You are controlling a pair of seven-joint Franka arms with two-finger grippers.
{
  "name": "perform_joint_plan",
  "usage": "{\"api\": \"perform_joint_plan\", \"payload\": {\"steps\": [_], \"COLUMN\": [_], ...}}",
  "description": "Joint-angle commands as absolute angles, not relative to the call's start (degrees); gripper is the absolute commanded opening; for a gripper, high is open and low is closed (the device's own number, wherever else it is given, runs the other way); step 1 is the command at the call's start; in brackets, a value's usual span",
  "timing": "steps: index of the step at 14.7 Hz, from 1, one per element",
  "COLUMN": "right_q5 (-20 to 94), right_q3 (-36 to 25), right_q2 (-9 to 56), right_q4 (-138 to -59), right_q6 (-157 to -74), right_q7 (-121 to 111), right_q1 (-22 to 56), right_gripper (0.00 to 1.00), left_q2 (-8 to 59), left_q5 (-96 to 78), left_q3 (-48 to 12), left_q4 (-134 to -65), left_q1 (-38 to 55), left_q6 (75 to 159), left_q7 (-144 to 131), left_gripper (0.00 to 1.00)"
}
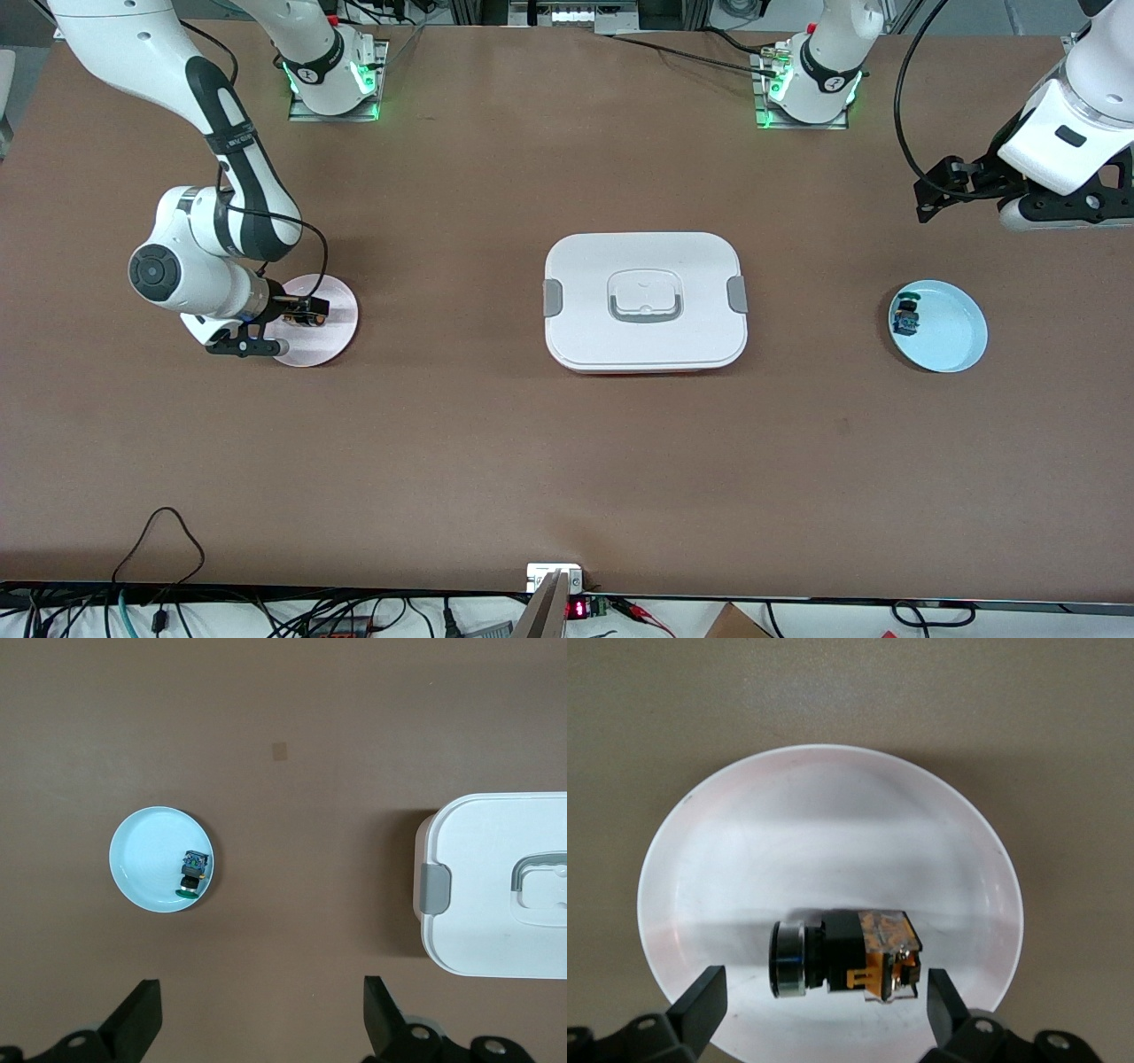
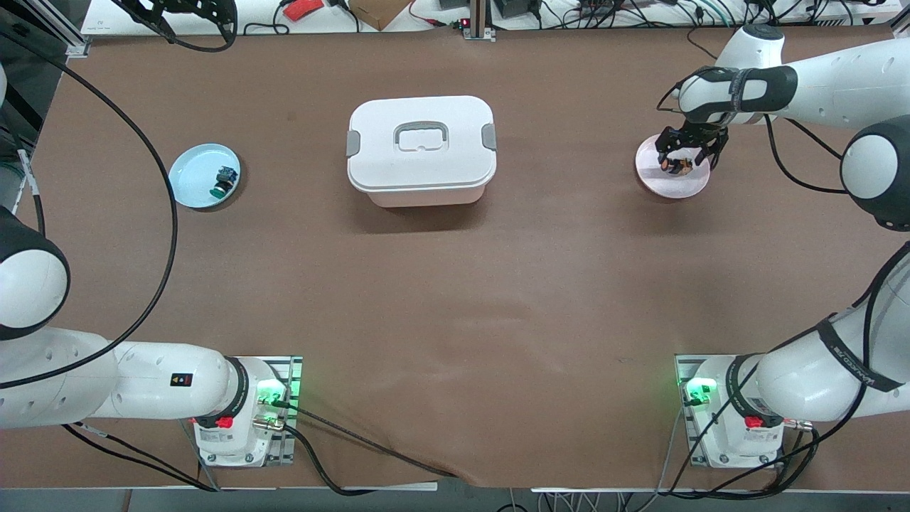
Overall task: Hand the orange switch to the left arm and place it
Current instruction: 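Lower the right gripper and close it on the orange switch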
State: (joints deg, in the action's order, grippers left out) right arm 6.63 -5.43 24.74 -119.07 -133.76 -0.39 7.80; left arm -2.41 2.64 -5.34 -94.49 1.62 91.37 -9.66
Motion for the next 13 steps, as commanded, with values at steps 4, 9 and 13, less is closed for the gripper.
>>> {"api": "perform_joint_plan", "payload": {"steps": [4, 9, 13], "right_q5": [8.0, 8.2, 8.2], "right_q3": [-5.4, -5.4, -5.4], "right_q2": [25.4, 26.1, 26.6], "right_q4": [-119.4, -119.5, -120.0], "right_q6": [-135.8, -138.2, -139.0], "right_q7": [-1.8, -1.8, -1.8], "right_q1": [7.8, 7.7, 7.6], "right_gripper": [1.0, 1.0, 1.0], "left_q2": [-2.7, -2.7, -2.7], "left_q5": [3.8, 3.8, 3.8], "left_q3": [-5.5, -5.5, -5.5], "left_q4": [-94.0, -94.0, -94.0], "left_q1": [1.8, 1.8, 1.8], "left_q6": [90.4, 90.4, 90.4], "left_q7": [-10.2, -10.2, -10.2], "left_gripper": [1.0, 1.0, 1.0]}}
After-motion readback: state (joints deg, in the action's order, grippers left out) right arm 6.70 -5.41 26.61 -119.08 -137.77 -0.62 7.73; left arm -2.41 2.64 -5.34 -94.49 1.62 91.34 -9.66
